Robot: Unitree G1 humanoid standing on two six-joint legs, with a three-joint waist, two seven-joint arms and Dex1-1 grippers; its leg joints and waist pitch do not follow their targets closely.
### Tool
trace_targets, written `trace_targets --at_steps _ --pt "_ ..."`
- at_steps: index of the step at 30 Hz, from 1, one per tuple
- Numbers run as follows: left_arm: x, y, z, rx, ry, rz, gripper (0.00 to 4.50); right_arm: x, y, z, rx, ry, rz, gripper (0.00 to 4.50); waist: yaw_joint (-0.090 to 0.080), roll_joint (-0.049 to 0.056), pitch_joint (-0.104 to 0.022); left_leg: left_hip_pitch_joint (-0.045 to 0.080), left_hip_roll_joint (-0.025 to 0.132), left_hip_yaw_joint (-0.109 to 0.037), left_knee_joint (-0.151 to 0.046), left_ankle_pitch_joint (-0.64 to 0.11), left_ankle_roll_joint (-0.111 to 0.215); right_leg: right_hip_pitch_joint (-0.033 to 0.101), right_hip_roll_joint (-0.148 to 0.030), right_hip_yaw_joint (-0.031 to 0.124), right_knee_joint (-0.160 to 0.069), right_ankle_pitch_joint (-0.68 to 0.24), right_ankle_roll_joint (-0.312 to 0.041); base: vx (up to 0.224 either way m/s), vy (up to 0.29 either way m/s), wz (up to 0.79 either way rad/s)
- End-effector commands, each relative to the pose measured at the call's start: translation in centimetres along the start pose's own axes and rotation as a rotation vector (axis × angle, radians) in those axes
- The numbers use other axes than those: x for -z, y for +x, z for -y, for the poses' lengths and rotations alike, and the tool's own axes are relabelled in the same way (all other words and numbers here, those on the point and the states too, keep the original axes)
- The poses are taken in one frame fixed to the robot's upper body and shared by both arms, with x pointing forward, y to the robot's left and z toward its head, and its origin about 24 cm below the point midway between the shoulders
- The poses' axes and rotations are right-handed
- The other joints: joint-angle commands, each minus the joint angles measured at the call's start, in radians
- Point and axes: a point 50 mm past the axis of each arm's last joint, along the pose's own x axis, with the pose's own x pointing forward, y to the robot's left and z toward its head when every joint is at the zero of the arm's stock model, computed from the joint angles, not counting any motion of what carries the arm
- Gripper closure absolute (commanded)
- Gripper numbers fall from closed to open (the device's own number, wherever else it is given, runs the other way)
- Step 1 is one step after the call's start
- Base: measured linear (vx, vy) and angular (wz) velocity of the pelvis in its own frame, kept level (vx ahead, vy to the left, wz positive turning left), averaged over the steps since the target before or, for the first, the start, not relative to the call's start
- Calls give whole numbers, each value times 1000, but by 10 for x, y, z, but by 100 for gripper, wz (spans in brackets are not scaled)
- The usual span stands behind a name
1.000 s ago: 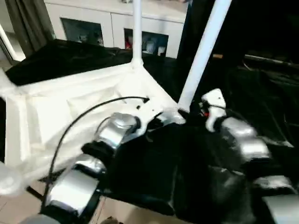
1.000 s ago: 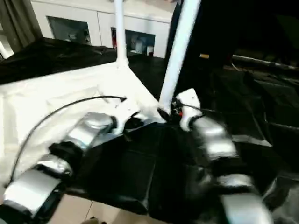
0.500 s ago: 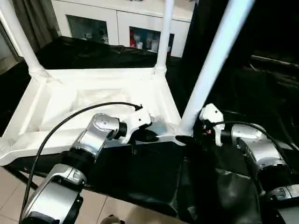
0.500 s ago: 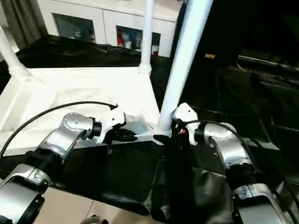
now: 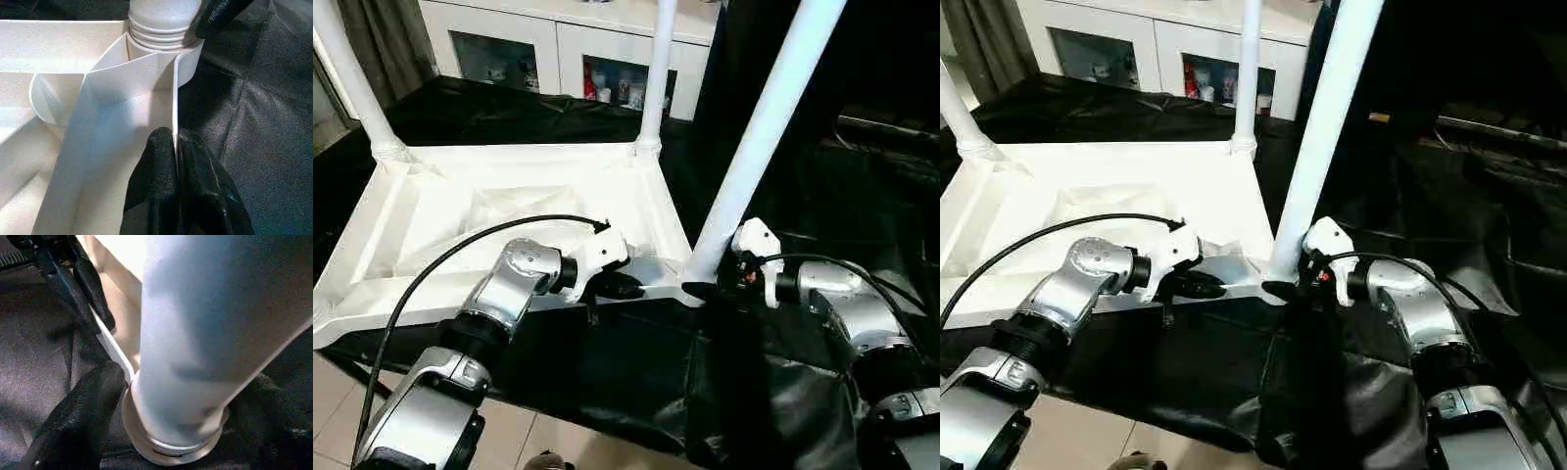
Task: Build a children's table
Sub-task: Rotate leg to tighten
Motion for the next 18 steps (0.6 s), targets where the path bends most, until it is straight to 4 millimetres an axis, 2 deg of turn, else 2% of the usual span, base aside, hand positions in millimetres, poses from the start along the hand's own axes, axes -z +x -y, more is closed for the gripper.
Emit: trace_targets --at_steps 1,7,13,16,18 --pt "-4 1 4 21 -17 60 450 0 0 -2 -14 13 17 136 2 -17 -65 14 64 -27 -64 -155 75 51 -81 59 -66 -161 -230 0 0 0" --pt "0 0 5 30 -28 48 450 4 2 -3 -13 36 13 193 2 -14 -65 15 65 -27 -64 -157 73 50 -81 59 -67 -166 -232 0 0 0" --pt "0 3 6 21 -32 47 450 17 7 -7 41 90 1 222 -2 -14 -64 14 64 -28 -65 -171 63 50 -82 59 -69 -183 -228 0 0 0" --pt "-2 7 7 21 -35 52 450 27 10 -14 45 117 -13 227 -8 -11 -61 18 65 -31 -71 -222 41 48 -84 59 -79 -259 -209 0 0 0" --pt "-3 7 7 24 -35 53 450 29 11 -15 46 123 -12 235 -9 -11 -60 20 66 -32 -72 -236 34 47 -84 60 -82 -277 -201 0 0 0"
